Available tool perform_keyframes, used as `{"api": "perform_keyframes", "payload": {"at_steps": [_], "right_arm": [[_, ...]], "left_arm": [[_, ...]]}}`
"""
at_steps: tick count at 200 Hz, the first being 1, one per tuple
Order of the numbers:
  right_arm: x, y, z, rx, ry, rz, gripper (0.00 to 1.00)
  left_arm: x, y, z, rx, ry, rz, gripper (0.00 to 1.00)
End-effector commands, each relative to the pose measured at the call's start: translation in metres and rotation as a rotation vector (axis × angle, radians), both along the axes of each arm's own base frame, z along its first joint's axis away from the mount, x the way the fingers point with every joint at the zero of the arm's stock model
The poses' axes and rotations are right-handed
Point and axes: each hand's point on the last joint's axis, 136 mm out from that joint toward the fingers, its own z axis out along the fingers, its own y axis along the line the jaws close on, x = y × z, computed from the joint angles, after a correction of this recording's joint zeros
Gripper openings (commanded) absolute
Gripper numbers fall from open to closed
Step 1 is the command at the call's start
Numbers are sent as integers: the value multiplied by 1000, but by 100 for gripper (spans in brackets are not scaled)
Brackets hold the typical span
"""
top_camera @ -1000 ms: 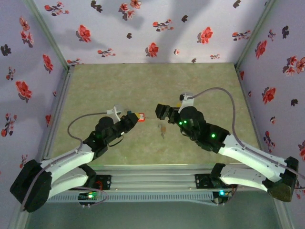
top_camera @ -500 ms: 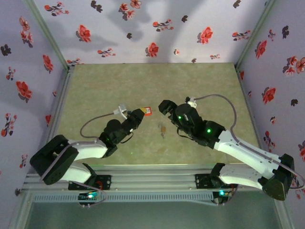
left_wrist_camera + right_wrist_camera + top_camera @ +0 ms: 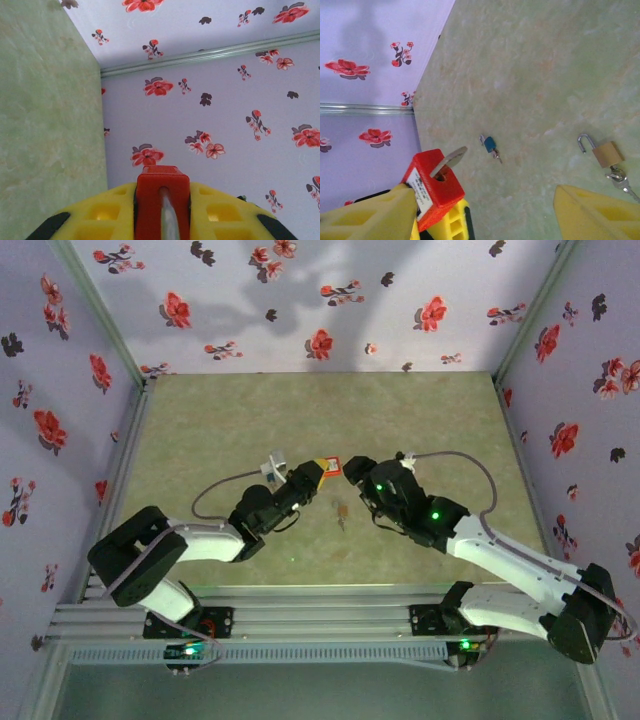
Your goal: Lock with the key
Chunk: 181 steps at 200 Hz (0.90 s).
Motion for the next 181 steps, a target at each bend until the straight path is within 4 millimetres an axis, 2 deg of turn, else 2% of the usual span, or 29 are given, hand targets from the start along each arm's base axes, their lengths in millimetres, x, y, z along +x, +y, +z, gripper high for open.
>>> {"api": "perform_keyframes", "payload": {"at_steps": [1,34,47,78,128,157,181], "right_arm": [[3,2,11,61,-19,-7,69],[8,0,6,59,-19,-22,62],[10,-2,4,57,-19,-28,53],[14,-2,4,59,-21,-35,43],[19,2,-1,61,-17,-31,42],[21,4,4,56,-39,-17,41],[22,2,4,46,-47,-21,33]], "left_arm": [[4,-1,27,-107,-26,19,0],[4,-6,20,-123,16,8,0],[2,-9,18,-127,26,0,0],[0,-12,20,-139,31,-11,0],[-5,-19,20,-146,40,-29,0],[-9,-23,21,-148,41,-45,0],[-10,-23,22,-150,41,-47,0]]}}
